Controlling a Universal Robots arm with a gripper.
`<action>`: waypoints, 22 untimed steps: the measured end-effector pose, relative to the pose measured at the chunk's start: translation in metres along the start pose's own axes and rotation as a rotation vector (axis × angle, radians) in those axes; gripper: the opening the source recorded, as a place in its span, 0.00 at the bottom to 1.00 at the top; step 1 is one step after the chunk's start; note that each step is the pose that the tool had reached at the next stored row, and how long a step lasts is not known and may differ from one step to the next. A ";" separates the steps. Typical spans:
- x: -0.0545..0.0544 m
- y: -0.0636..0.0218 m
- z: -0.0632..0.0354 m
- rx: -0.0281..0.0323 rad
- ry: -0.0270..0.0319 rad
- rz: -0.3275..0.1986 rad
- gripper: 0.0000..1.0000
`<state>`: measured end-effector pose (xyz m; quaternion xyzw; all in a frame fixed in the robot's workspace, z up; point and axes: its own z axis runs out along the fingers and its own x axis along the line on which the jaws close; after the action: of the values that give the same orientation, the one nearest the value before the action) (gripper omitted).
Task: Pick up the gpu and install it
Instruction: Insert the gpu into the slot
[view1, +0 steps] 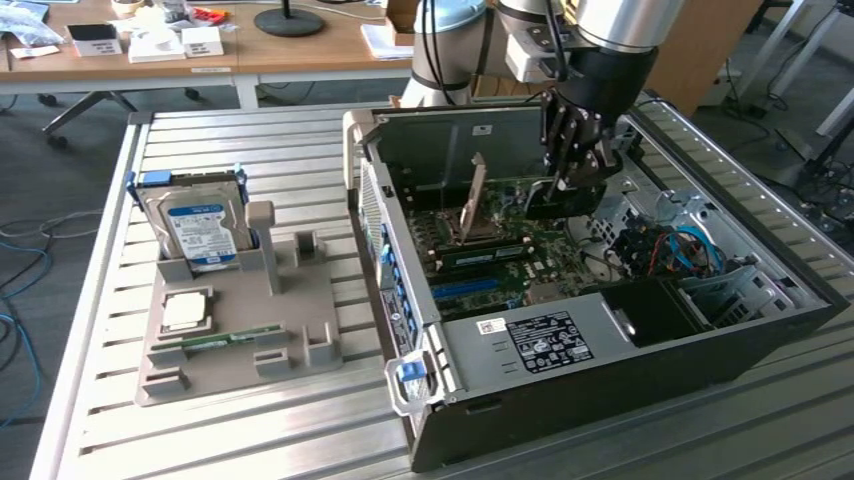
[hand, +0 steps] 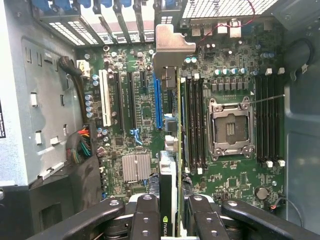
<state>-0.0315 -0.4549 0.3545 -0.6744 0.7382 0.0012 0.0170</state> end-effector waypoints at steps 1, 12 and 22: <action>0.000 0.0000 0.0000 0.0000 0.0000 0.000 0.27; 0.000 0.0021 0.0002 0.0000 -0.0001 0.000 0.27; 0.003 0.0179 0.0007 0.0002 0.0003 0.000 0.27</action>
<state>-0.0496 -0.4560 0.3533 -0.6744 0.7382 0.0011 0.0170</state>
